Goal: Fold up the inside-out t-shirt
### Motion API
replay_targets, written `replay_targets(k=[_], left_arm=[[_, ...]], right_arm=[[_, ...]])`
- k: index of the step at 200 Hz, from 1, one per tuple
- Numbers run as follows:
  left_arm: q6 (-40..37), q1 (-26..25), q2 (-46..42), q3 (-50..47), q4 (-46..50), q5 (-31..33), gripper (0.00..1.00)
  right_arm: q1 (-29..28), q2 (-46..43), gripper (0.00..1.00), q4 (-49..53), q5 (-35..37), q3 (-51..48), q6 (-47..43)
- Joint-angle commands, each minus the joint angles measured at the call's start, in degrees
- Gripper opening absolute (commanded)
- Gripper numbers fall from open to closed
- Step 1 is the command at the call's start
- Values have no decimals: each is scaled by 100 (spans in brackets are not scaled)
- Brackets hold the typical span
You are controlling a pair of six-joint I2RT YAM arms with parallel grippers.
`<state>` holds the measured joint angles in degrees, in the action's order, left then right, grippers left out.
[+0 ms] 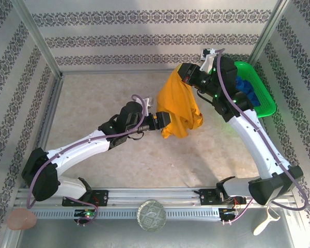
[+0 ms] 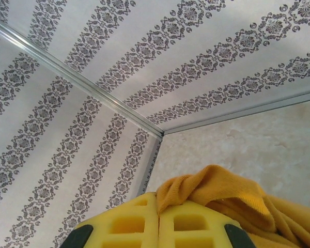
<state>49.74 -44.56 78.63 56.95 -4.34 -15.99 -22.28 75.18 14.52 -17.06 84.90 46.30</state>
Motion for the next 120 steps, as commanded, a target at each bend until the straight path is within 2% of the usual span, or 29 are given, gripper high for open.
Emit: replay_targets(k=[1, 50, 75, 92, 104, 120], left_arm=[[-97, -303, -8, -144, 54, 188, 74], [-182, -370, 427, -207, 159, 1071, 77], [-243, -409, 473, -161, 3, 1012, 76], [-263, -523, 142, -396, -260, 1063, 76], [-511, -685, -158, -508, -277, 1211, 76], [-1245, -955, -455, -392, 110, 1504, 77]], right_arm=[[-74, 5, 0, -417, 110, 88, -34], [-146, 32, 0, -479, 107, 138, 32], [-178, 47, 0, -468, 160, 132, 40], [-220, 45, 0, -468, 274, 105, 21], [-271, 71, 0, -484, 360, 104, 3], [-341, 141, 0, -476, 401, 161, -58]])
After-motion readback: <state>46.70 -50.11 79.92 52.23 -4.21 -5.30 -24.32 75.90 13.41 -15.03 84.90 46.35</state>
